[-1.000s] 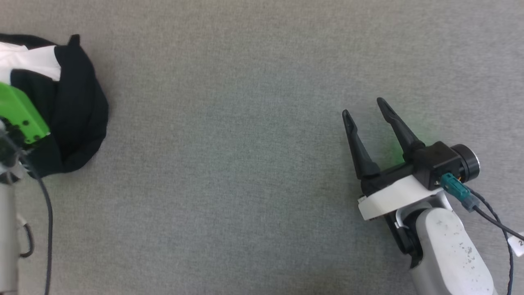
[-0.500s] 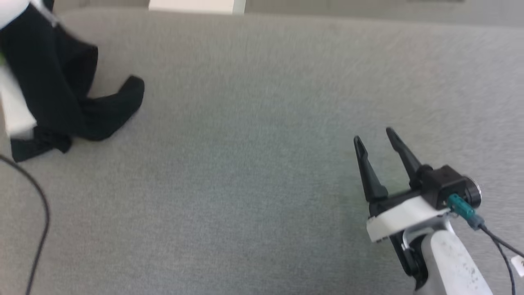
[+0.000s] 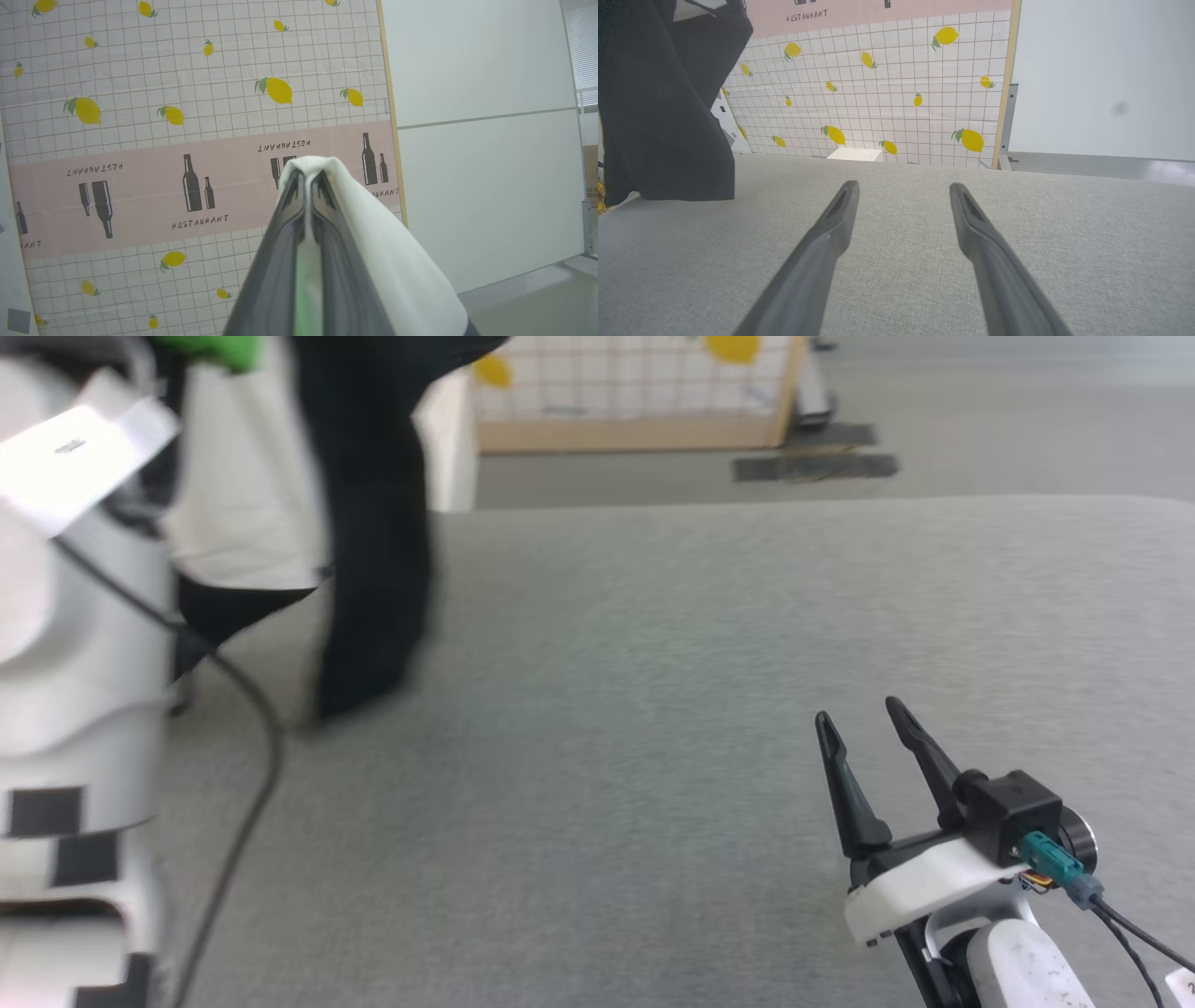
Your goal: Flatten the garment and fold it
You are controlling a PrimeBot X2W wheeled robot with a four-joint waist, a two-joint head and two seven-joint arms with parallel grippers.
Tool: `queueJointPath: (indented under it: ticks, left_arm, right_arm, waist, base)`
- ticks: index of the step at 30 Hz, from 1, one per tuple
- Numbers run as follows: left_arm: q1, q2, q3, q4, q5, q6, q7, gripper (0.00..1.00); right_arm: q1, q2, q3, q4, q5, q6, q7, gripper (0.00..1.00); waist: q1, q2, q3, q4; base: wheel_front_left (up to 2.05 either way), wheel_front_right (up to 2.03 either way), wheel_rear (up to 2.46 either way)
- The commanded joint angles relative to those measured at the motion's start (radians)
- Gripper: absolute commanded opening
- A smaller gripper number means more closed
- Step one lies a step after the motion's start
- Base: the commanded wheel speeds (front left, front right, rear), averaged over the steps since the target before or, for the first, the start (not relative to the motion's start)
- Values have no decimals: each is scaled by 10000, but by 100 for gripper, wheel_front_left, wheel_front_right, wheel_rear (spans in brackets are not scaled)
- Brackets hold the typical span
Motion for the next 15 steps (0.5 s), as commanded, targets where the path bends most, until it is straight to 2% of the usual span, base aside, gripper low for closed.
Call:
queueJointPath:
  ticks: [1,9,15]
  left_arm:
    - [-275,-249,-126,29,-114,-67,-11,0]
    - [-855,-1217,-474,320,-694,-211,-27,0]
    - [-1226,-2095,-326,404,-1658,-290,-111,0]
  right_arm:
    - [169,-5,1,-71,72,-17,48,100]
    - [400,-5,120,-287,68,-17,252,100]
    - [484,-5,65,-449,37,-17,329,100]
  waist:
    - [1,83,-692,-804]
    - [1,83,-797,-1509]
    - [1,83,-609,-1802]
  base:
    - [0,0,0]
    - [0,0,0]
    - [0,0,0]
